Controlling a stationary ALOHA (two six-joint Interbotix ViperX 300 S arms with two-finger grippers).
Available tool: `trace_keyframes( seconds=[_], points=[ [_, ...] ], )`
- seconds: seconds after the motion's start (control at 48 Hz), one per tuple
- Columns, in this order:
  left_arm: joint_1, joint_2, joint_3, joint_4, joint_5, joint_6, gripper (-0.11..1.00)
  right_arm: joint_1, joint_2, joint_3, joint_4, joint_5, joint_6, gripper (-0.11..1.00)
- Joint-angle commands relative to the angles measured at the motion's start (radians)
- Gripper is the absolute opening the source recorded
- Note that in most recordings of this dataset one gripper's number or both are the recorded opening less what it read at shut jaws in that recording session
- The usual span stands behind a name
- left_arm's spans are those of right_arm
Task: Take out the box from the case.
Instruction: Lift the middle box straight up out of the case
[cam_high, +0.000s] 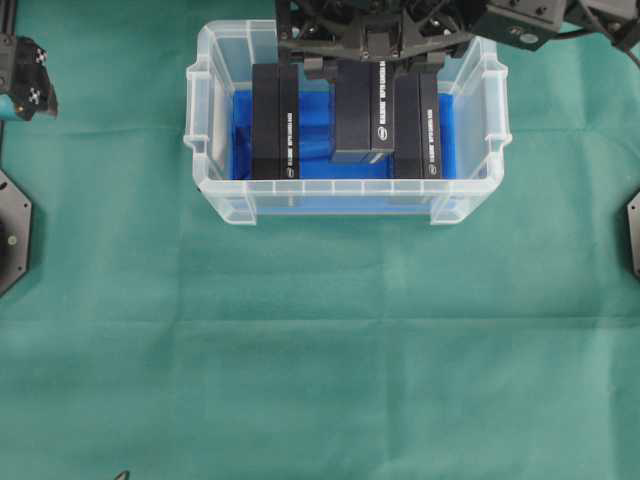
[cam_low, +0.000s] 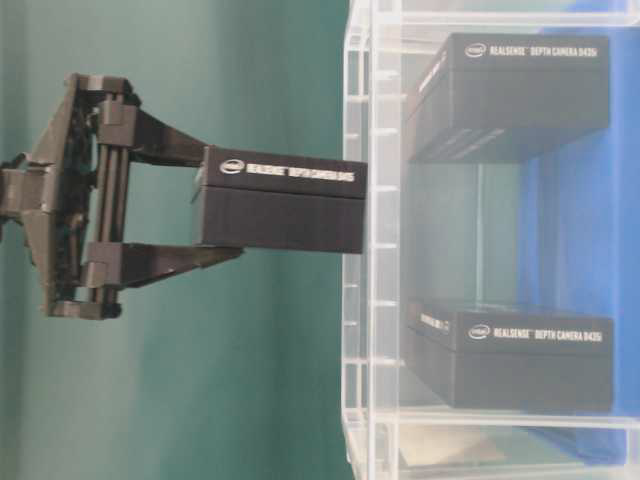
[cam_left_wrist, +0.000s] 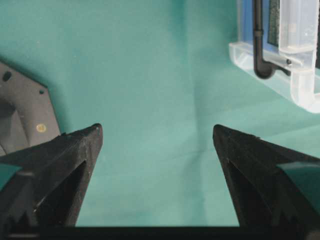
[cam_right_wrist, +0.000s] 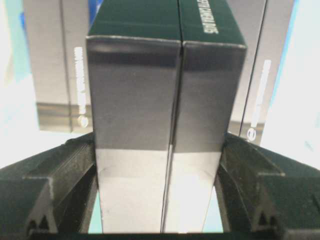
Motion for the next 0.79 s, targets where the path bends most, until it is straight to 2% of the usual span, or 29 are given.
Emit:
trace_keyframes(
  seconds=[0.0,0.292,0.771],
  points=[
    [0.003,-0.003,-0.026,-0.002,-0.005,-0.002,0.93,0.0,-0.054,-0.049,-0.002,0.015,0.0,0.66],
    [0.003,-0.006,-0.026,-0.002,-0.005,-0.003,0.93,0.008,-0.054,-0.118,-0.003,0.069,0.0,0.66],
    [0.003,-0.006,-0.026,-0.002,-0.005,-0.003,0.93,0.009,-0.054,-0.118,-0.005,0.074,0.0,0.66]
  ],
)
